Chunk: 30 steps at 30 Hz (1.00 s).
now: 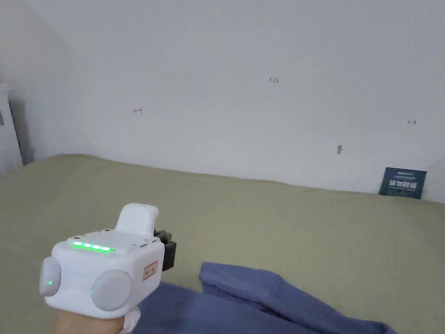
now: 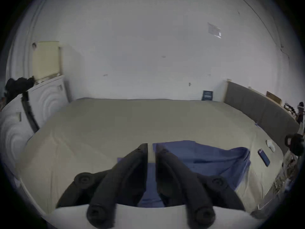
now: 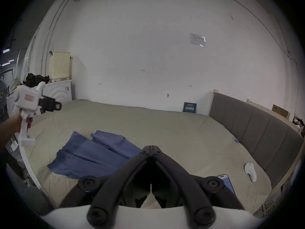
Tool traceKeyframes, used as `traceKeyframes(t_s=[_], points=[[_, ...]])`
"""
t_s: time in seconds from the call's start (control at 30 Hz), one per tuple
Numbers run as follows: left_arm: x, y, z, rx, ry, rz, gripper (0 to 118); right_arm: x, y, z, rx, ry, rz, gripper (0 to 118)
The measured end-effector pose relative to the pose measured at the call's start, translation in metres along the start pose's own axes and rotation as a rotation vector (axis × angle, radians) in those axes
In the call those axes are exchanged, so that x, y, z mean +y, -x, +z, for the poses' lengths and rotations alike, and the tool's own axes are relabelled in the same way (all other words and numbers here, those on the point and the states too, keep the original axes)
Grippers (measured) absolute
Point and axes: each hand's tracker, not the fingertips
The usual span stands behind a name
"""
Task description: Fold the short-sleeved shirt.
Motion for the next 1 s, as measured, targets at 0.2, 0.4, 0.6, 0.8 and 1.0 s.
traceKeyframes(t_s=[0.2, 0.4, 0.6, 0.8, 1.0], points=[[-0.054, 0.026, 0.035, 0.094, 0.046, 0.032, 0, -0.007, 0.011, -0.025, 0.022, 0.007, -0.005, 0], [-0.083, 0.038, 0.025, 0.084, 0.140, 0.048, 0, -0.019, 0.022, -0.044, 0.049, 0.032, -0.008, 0], [-0.063, 0.051, -0.023, 0.084, 0.237, 0.020, 0, -0.026, 0.022, -0.059, 0.051, 0.063, 0.010, 0], [-0.016, 0.069, -0.106, 0.039, 0.377, -0.006, 0, -0.036, 0.015, -0.079, 0.029, 0.100, 0.009, 0], [0.014, 0.082, -0.191, -0.079, 0.730, -0.012, 100, -0.042, 0.006, -0.085, 0.011, 0.121, -0.008, 0]])
